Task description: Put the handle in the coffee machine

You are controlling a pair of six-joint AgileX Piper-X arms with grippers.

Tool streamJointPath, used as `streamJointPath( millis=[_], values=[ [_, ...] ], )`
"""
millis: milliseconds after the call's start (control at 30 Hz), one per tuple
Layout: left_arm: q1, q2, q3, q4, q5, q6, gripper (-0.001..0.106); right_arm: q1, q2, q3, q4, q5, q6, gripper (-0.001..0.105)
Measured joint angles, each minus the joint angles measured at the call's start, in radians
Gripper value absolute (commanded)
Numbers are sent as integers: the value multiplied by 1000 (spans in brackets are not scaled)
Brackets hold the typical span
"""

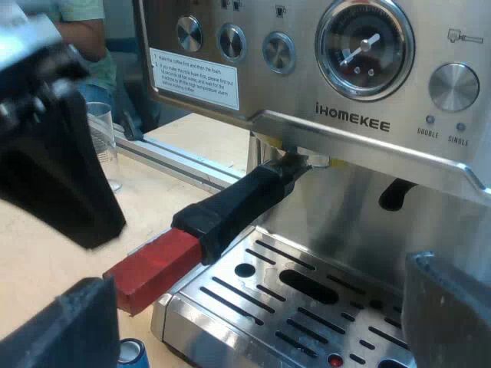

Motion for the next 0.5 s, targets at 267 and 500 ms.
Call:
streamJointPath(
  millis=[267, 500],
  values=[
    [47, -106, 0, 61, 0, 21, 0, 0, 0, 0, 0, 0, 33, 77],
    [113, -195, 0, 139, 0, 52, 5, 0, 0, 0, 58, -1, 83, 77]
  ],
)
